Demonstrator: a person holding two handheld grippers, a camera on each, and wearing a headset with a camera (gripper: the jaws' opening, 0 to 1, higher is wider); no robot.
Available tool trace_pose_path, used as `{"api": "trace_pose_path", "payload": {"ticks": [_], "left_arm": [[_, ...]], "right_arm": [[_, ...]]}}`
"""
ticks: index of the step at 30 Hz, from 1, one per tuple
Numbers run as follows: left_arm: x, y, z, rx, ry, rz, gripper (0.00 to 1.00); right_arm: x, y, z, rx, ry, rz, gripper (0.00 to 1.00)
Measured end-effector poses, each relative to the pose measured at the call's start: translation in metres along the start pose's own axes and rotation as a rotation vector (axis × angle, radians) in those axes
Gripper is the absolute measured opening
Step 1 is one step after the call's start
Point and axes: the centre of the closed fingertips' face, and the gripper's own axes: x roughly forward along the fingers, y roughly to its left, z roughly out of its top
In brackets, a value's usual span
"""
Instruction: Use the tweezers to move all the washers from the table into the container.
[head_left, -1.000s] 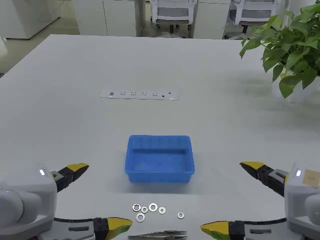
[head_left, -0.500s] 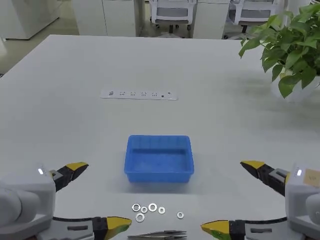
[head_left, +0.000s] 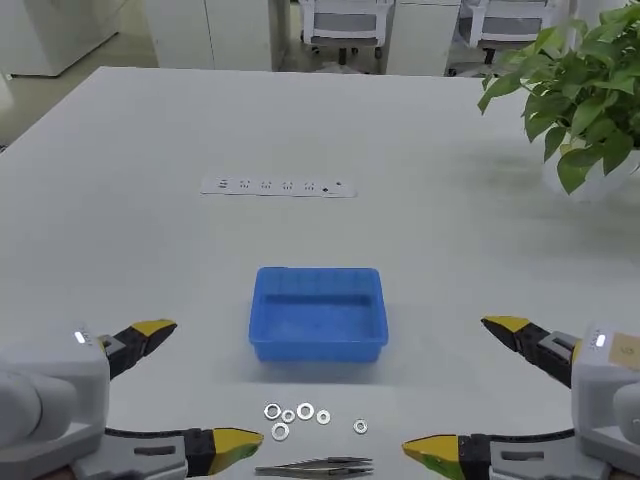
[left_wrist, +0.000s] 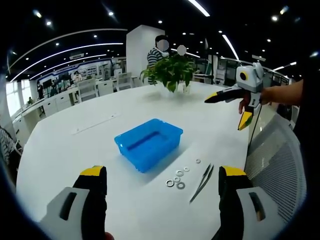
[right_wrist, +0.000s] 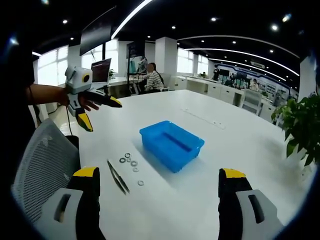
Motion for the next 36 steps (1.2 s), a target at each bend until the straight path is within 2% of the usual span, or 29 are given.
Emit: {"api": "trace_pose_path", "payload": {"ticks": [36], "left_arm": [[-0.0016,0.0013,0.0018,0.017,-0.002,-0.009,0.98]], "right_arm": [[-0.0003,-0.0007,0.0021,-0.011,0.002,0.0,1.0]]}}
